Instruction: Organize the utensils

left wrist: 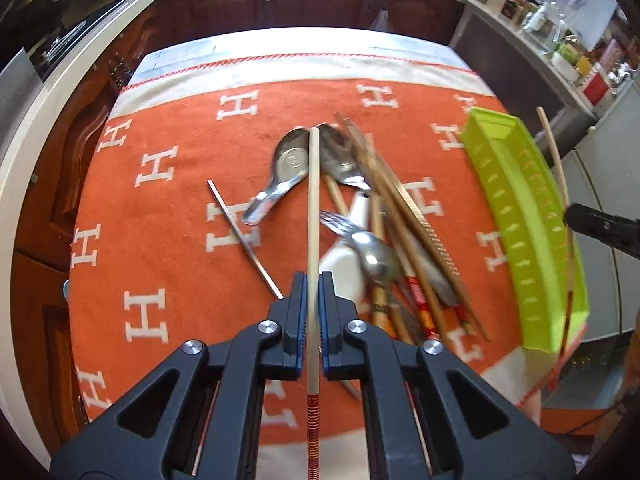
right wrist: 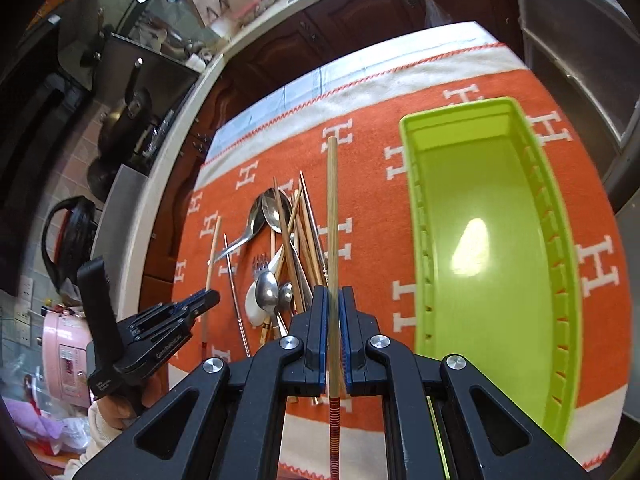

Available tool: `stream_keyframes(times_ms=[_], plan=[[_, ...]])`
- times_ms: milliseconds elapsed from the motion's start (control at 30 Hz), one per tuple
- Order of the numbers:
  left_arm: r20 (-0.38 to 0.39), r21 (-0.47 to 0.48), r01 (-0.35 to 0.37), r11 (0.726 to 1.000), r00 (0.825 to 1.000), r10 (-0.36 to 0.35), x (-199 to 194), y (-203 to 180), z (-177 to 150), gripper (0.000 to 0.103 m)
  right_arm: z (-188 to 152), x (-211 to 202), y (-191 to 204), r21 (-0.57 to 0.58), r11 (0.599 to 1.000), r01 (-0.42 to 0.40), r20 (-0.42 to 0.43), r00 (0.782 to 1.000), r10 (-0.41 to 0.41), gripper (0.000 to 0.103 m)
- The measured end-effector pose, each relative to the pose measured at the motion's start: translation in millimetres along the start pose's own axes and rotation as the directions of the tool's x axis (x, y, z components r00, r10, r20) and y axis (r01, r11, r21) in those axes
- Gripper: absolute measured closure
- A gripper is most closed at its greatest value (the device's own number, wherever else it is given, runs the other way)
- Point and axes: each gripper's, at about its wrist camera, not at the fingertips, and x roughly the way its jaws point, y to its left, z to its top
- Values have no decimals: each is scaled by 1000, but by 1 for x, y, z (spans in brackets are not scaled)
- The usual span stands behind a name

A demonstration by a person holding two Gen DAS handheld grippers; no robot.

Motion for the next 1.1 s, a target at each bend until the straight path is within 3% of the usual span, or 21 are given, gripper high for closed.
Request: stream_keyframes(times_ms=[133,233,467,633,800,900,1033,1100], plan=[[33,43,92,995,995,-94,-37,-42,5,100,5,-44,-17,-12,999,37,72,997,-36,97],[47,64,166,984,985,-169,-51,-79,17,100,10,-64,-27,-33,991,130,111,986,-125,97],[41,33,276,961,960,-277,-29,-168,59,100,22,-58,-56,-48,965,257,106,962,-251,97],[23,-32,271,962,963,-270,16,-195,71,100,30,-36,-81,-42,961,273,46,962,-271,95],[-20,-48,222,974,975,-223,53,-198,69,99,30,-28,-101,-23,936,352,73,934,-350,61],[-47,-39,201,979,978,-202,59,-196,64,99,29,-20,-117,-1,935,356,52,933,-355,61],[-28,-7,163,987,986,-163,46,-184,55,99,22,-6,-133,14,934,356,15,934,-356,62],[-7,9,142,990,990,-142,35,-176,50,99,19,1,-135,9,937,350,5,937,-351,70]])
